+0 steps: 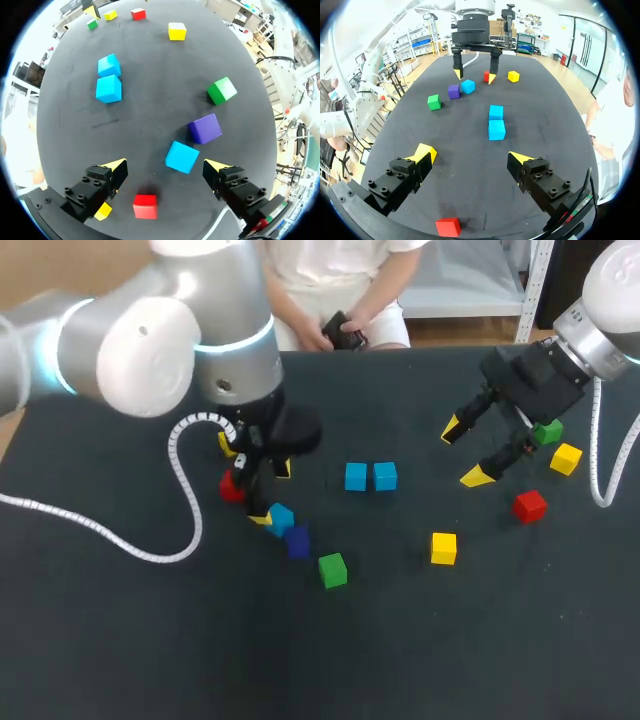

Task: Place the blue cubes, place green cubes on the blue cubes, place the yellow cubes on the green cubes, then place the red cubes on the yellow cubes, and place purple cube on the red cubes.

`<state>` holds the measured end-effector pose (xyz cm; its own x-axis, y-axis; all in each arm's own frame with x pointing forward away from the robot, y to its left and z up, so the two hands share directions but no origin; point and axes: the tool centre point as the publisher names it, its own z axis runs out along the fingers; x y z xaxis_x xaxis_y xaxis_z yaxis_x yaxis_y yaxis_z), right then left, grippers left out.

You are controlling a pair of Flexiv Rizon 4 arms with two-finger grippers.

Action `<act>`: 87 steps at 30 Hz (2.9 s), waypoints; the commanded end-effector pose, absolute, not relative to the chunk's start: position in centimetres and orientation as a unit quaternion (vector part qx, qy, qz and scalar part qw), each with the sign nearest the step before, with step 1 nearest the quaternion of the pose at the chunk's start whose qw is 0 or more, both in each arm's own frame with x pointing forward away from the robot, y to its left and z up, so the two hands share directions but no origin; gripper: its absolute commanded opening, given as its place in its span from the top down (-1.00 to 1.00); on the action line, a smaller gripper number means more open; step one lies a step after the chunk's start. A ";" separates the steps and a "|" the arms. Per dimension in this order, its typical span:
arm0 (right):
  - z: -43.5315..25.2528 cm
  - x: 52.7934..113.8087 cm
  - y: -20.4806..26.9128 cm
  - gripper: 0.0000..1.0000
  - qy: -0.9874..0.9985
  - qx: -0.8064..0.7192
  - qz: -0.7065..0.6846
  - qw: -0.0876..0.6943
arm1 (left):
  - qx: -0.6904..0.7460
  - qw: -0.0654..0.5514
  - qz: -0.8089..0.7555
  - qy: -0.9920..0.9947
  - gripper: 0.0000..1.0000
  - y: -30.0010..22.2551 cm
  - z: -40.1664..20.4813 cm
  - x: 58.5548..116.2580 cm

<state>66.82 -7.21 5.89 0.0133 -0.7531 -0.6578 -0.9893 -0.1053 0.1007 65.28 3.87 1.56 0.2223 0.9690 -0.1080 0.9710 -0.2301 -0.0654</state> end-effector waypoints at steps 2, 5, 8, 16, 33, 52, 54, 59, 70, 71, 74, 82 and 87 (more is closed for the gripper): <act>5.9 66.8 -7.2 -1.00 0.638 -0.683 0.294 0.202 | 0.783 -0.015 -0.071 0.618 -1.00 3.7 1.0 65.7; 5.9 66.8 -7.2 -1.00 0.638 -0.683 0.294 0.202 | 0.782 -0.014 -0.074 0.619 -1.00 4.1 0.8 65.3; 5.9 66.8 -7.2 -1.00 0.638 -0.683 0.294 0.202 | 0.781 -0.008 -0.073 0.621 -1.00 4.4 0.8 64.9; 5.9 66.8 -7.2 -1.00 0.638 -0.683 0.294 0.202 | 0.791 0.008 -0.067 0.608 -1.00 4.6 0.4 64.4; 5.9 66.8 -7.2 -1.00 0.638 -0.683 0.294 0.202 | 0.802 0.008 -0.063 0.593 -1.00 4.5 -0.3 64.2; 5.9 66.8 -7.2 -1.00 0.638 -0.683 0.294 0.202 | 0.812 -0.003 -0.059 0.581 -0.53 4.3 -0.8 65.3; 5.9 66.8 -7.2 -1.00 0.638 -0.683 0.294 0.202 | 0.811 -0.004 -0.060 0.581 -0.36 4.4 -0.9 65.4; 5.9 66.8 -7.2 -1.00 0.638 -0.683 0.294 0.202 | 0.811 -0.006 -0.061 0.582 0.15 4.4 -1.0 65.4; 5.9 66.8 -7.2 -1.00 0.638 -0.683 0.294 0.202 | 0.806 -0.005 -0.064 0.589 0.59 4.9 -0.8 63.8; 5.9 66.8 -7.2 -1.00 0.638 -0.683 0.294 0.202 | 0.805 -0.008 -0.063 0.590 0.29 5.0 -0.8 63.6; 5.9 66.8 -7.2 -1.00 0.638 -0.683 0.294 0.202 | 0.805 -0.010 -0.060 0.591 -1.00 5.2 -0.6 63.5; 5.9 66.8 -7.2 -1.00 0.638 -0.683 0.294 0.202 | 0.779 -0.038 -0.069 0.622 -1.00 4.4 0.9 63.7; 5.9 66.8 -7.2 -1.00 0.638 -0.683 0.294 0.202 | 0.771 -0.025 -0.072 0.632 -1.00 4.0 0.8 63.4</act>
